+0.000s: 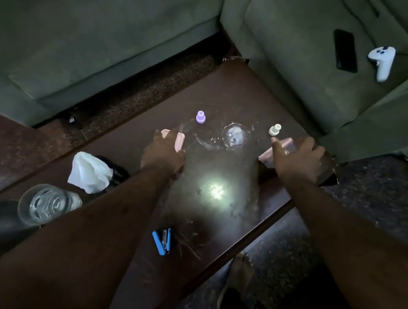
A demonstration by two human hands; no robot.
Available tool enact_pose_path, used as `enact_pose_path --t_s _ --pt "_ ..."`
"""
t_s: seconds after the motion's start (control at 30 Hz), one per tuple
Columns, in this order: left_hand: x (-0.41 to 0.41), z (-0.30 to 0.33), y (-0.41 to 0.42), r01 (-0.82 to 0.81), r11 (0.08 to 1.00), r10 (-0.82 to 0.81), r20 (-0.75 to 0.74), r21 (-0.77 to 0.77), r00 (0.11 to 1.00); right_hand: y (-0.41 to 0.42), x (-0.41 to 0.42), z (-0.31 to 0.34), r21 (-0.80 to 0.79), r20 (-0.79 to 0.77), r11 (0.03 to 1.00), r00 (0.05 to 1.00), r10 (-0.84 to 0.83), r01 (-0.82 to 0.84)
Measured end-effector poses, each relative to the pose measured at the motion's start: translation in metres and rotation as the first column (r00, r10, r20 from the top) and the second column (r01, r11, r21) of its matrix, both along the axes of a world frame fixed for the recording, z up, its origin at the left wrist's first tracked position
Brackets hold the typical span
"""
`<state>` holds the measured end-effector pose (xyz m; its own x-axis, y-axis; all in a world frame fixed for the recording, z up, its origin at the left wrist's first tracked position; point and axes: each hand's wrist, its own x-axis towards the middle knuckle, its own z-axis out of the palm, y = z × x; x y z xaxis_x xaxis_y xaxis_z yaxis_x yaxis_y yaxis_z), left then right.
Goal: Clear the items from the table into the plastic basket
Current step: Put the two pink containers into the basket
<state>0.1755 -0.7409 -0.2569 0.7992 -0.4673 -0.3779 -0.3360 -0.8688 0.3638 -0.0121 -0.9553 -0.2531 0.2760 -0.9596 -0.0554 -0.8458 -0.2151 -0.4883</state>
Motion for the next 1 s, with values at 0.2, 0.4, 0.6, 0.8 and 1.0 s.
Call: enact_pose_path --t_s 0.2,0.4,0.6,0.8,1.0 --pt "0.000 0.003 -0.006 -0.034 0.999 0.034 -0.010 0.004 0.999 -0.011 0.015 -0.017 0.453 0.241 0.869 0.912 -0.333 0.198" --pt "0.003 0.000 -0.006 -0.032 0.999 0.032 -0.013 -0.026 0.999 0.002 0.000 -0.033 0.545 0.390 0.838 0.874 -0.288 0.033" --pt "0.003 0.005 -0.003 -0.030 0.998 0.029 -0.025 -0.052 0.999 -0.001 -0.010 -0.040 0.565 0.305 0.825 0.930 -0.203 -0.005" --pt "0.005 0.004 -0.006 -0.062 0.998 0.060 -0.055 -0.028 0.997 0.019 0.000 -0.037 0.288 0.105 0.947 0.987 0.119 -0.145" --pt "-0.008 0.010 -0.008 -0.050 0.996 0.054 -0.047 0.080 0.997 0.048 0.017 -0.020 0.193 0.012 0.966 0.985 0.173 -0.172"
